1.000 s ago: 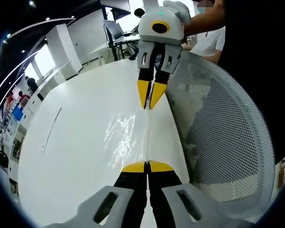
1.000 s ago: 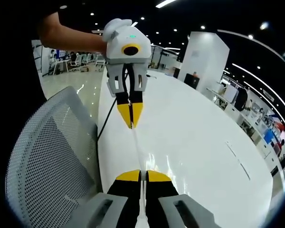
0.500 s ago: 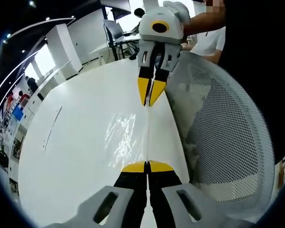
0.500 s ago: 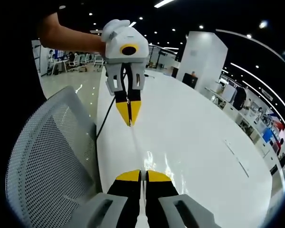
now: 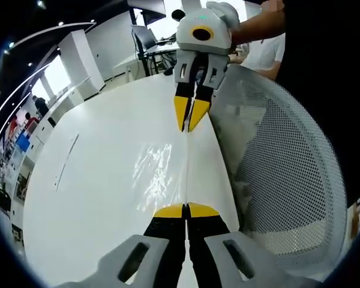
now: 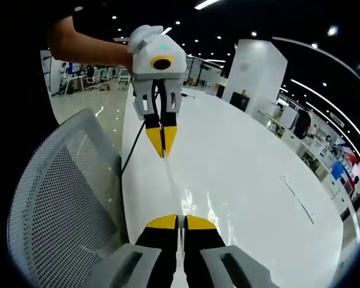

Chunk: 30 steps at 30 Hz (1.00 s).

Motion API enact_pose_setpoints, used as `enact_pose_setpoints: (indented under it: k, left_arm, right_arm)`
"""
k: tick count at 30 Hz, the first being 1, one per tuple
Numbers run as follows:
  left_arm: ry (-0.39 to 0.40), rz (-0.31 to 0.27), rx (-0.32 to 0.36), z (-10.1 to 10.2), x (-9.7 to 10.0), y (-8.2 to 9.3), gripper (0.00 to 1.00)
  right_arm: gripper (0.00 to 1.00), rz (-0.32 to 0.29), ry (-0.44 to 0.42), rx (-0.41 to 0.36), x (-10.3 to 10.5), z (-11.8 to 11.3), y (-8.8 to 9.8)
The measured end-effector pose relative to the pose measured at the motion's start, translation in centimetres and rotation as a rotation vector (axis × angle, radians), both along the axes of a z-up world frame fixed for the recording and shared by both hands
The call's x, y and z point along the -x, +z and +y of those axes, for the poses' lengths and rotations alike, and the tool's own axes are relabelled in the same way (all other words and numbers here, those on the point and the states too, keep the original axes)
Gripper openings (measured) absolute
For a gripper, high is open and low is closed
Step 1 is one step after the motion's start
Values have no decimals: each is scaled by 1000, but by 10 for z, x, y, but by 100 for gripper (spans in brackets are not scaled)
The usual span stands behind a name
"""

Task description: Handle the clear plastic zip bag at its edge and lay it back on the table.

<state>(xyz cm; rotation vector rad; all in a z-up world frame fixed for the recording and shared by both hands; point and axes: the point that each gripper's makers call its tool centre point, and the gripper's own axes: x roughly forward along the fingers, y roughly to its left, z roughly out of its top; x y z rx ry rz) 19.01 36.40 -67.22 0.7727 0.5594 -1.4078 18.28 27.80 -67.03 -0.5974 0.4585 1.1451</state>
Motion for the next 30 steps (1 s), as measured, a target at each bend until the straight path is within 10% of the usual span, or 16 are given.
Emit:
enact_pose_setpoints:
  k: [30]
  left_arm:
    - [11,-4,6,1,-1,2,0]
  right_arm:
    - [0,-4,-15,1,-2,-8,1]
